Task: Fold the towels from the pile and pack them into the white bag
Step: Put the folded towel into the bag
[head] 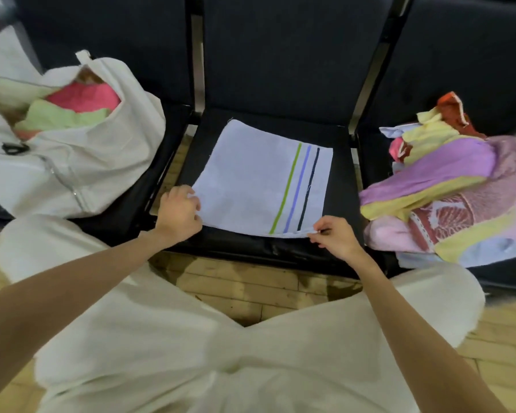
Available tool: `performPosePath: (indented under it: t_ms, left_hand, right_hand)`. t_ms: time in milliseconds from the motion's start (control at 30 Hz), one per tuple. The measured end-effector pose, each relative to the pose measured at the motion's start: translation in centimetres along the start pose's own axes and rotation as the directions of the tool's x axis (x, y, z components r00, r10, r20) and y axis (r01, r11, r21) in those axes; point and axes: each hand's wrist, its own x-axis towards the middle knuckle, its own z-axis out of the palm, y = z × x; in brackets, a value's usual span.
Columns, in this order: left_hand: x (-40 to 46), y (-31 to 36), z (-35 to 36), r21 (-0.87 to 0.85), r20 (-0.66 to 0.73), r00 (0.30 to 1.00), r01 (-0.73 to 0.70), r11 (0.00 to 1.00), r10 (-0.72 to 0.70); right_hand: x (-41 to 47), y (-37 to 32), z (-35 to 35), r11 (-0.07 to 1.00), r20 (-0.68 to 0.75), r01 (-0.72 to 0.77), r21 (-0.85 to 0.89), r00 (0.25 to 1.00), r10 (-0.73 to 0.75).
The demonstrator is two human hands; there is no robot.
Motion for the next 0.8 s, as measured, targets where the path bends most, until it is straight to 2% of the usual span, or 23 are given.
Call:
performPosePath:
  t_ms: [67, 167, 267, 333, 467, 533, 600, 700, 800]
  left_hand:
    - [-0.2, 2.6, 0.5, -0.093, 0.022, 0.993, -0.115, 0.989, 0.117]
    - [0.1, 7.0, 1.7, -0.280, 0.085, 0.943, -0.287, 0.916, 0.322]
    - [0.9, 11.3, 3.0, -0.418, 0.136, 0.880, -0.365, 0.832, 0.455]
    - [1.4, 13.8, 3.5, -0.455, 0.102, 0.863, -0.401, 0.795, 0.494]
    - [2.5, 16.9, 3.7, -0.517, 0.032, 0.864, -0.416, 0.748, 0.502]
    - [3.0, 17.4, 3.7, -0.542, 0.021, 0.873, -0.399, 0.740, 0.486]
    - [3.3, 17.4, 3.6, -0.565, 0.001, 0.894, -0.368, 0.738, 0.447]
    - [3.7, 17.0, 3.1, -0.643, 0.025, 0.932, -0.262, 0.720, 0.361]
    - [3.9, 16.5, 2.4, -0.725, 0.090, 0.948, -0.147, 0.673, 0.304]
  right_hand:
    - [-0.2, 0.3, -0.1, 1.000, -0.026, 0.018, -0.015, 0.999, -0.018]
    - [-0.7, 0.2, -0.3, 0.996, -0.028, 0.064, -0.069, 0.997, -0.066]
    - [-0.7, -0.2, -0.7, 0.987, -0.053, 0.122, -0.109, 0.990, -0.128]
    - [-0.7, -0.5, -1.1, 0.982, -0.063, 0.155, -0.105, 0.985, -0.162]
    - [-0.2, -0.7, -1.9, 0.976, -0.062, 0.218, 0.004, 0.974, -0.217]
    - [0.4, -0.2, -2.0, 0.975, -0.077, 0.202, 0.095, 0.978, -0.195]
    - [1.6, 0.7, -1.9, 0.974, -0.125, 0.108, 0.201, 0.989, -0.084]
    - [4.6, 2.0, -1.7, 0.939, -0.174, -0.096, 0.329, 0.972, 0.160]
    - [8.2, 2.4, -1.8, 0.902, -0.164, -0.185, 0.391, 0.950, 0.265]
